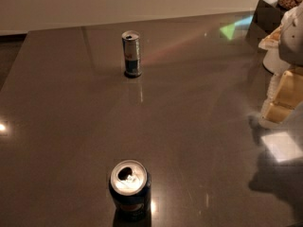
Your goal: Knock pepsi can over
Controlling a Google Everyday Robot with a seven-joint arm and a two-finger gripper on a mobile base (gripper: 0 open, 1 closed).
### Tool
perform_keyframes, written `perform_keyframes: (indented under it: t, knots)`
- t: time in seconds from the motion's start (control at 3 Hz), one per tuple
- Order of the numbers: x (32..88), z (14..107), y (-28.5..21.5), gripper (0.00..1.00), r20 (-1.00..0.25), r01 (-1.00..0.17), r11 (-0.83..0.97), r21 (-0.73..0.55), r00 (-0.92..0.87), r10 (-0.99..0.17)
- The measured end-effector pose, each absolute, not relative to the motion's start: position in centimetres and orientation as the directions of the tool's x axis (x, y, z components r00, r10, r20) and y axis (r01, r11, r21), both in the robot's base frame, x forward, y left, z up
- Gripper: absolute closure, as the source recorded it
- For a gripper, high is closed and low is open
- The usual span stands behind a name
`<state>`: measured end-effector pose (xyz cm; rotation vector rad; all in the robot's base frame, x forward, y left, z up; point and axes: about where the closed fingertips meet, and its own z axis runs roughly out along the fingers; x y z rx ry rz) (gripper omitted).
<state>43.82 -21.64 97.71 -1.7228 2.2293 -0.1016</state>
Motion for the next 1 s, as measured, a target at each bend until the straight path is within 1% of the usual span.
perform_keyframes:
  t: [0.33, 0.67, 1.0]
  knots:
    - [43.8, 97.7, -21.6, 0.00, -0.208, -0.930, 0.270, -0.249, -0.221, -0.953]
    - [43.5, 97.1, -19.5, 0.00, -0.272, -0.949, 0.227, -0.220, -0.164, -0.948]
    - [42.6, 96.1, -16.1, 0.00, -0.365, -0.970, 0.152, -0.189, -0.074, -0.928]
